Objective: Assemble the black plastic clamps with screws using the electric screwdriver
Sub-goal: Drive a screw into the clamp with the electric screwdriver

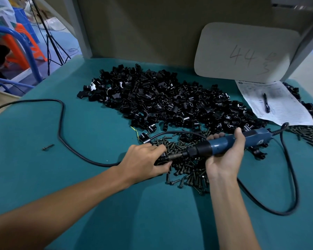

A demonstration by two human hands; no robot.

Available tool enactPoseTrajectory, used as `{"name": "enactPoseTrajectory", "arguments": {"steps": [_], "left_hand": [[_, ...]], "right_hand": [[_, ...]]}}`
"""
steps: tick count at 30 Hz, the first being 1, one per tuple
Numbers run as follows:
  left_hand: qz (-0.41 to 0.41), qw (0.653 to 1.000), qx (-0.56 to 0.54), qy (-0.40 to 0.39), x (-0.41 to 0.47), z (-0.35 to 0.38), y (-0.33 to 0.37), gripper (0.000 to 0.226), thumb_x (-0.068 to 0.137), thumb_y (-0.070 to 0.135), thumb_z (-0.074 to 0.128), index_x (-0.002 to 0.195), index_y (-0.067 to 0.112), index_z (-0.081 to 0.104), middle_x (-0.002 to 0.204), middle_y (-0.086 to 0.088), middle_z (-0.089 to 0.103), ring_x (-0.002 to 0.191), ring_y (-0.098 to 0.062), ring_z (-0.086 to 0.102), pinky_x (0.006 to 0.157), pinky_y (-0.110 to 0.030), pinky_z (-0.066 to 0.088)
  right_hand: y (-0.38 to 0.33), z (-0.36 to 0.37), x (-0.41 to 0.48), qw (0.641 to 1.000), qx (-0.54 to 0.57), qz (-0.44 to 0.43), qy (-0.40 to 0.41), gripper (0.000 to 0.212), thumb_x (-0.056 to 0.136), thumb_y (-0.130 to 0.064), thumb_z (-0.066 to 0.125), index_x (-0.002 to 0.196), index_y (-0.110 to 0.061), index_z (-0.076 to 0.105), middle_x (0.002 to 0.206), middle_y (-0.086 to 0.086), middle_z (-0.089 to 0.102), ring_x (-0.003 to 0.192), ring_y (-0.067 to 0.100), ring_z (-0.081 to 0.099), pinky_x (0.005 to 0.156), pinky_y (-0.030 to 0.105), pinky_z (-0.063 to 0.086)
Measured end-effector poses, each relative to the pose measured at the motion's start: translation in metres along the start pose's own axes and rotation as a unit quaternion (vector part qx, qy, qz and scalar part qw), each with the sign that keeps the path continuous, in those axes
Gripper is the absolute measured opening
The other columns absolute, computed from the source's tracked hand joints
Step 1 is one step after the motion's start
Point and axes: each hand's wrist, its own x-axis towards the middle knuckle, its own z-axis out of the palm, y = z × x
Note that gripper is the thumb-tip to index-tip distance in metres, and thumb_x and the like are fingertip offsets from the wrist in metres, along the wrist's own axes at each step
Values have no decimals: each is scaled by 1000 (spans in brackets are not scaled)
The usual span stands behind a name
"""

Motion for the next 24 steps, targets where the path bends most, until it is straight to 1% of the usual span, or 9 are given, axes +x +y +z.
{"name": "enactPoseTrajectory", "arguments": {"steps": [6,9,16,19,24], "left_hand": [[0,1000,-6,-4,1,-1,1,39,90,51,54,84,14,65,56,7,59,49,-15,51,35,-30,41],[-1,1000,-7,-5,2,-1,1,38,90,50,55,85,14,65,57,7,59,49,-15,51,35,-30,42],[2,1000,-5,1,2,-2,2,38,90,49,55,82,13,63,55,6,58,45,-15,50,33,-29,41],[0,1000,-4,2,3,-3,2,37,90,49,55,80,13,60,53,6,56,44,-16,48,33,-28,40],[-2,1000,-3,2,3,-3,2,37,89,49,55,79,13,59,52,7,54,42,-15,47,32,-26,39]], "right_hand": [[0,0,-1,1000,0,1,4,64,90,-36,77,143,-14,49,80,0,64,75,16,66,76,33,60],[0,-1,0,1000,2,2,3,68,90,-37,77,146,-13,47,80,0,65,75,16,66,77,34,60],[1,-4,1,1000,3,5,-7,70,90,-39,77,148,-14,46,81,0,65,76,16,67,79,35,60],[1,-4,1,1000,-1,4,-7,71,89,-39,78,148,-14,47,85,0,64,79,16,66,81,35,60],[2,-4,1,1000,-4,0,-11,70,91,-38,76,149,-14,45,85,0,63,81,17,64,82,36,60]]}}
